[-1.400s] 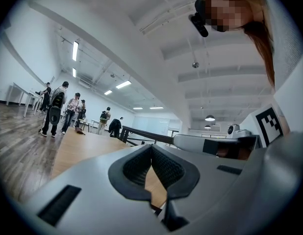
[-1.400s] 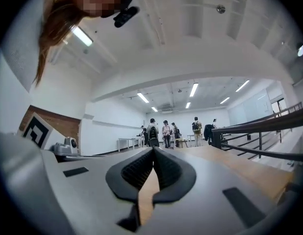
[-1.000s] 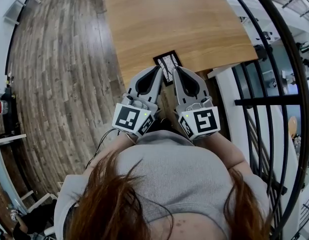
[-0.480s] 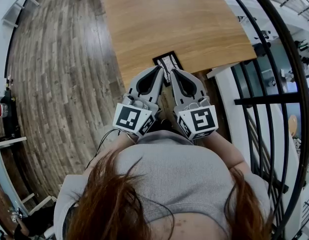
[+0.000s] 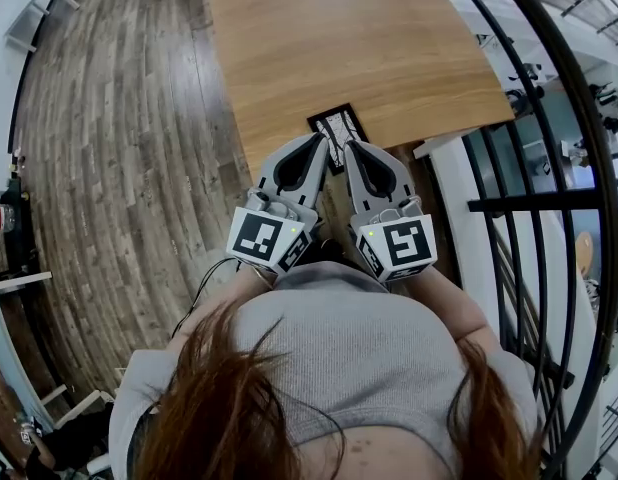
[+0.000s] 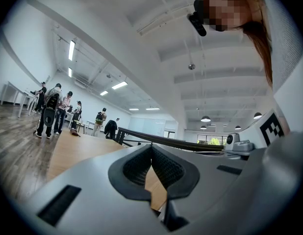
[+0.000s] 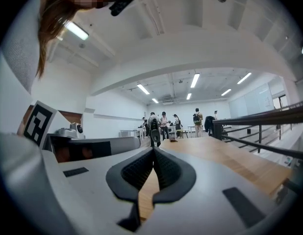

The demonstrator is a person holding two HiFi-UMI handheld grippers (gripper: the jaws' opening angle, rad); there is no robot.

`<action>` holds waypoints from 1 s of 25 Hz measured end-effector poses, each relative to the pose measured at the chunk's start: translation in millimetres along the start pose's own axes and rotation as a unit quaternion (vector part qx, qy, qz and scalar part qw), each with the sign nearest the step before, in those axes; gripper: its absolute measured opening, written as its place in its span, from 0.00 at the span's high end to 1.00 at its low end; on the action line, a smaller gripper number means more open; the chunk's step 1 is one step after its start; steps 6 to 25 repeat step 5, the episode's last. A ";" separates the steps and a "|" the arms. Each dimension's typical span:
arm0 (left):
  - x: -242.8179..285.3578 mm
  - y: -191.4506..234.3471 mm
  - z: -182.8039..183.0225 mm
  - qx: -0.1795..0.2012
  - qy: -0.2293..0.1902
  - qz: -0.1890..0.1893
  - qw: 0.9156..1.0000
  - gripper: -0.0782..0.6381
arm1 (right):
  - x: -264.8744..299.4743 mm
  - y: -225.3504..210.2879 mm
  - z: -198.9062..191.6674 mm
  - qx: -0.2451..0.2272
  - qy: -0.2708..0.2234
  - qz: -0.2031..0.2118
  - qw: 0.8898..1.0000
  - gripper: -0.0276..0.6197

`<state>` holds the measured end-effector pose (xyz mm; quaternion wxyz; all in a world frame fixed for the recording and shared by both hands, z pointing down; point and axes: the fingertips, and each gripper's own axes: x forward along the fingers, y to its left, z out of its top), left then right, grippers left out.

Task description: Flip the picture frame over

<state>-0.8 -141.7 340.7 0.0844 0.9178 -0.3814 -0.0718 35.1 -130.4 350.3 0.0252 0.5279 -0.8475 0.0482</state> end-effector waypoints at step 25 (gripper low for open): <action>-0.3 -0.9 -1.8 -0.004 0.000 -0.002 1.000 0.88 | -1.2 11.7 9.2 -0.033 -0.013 0.014 0.999 0.93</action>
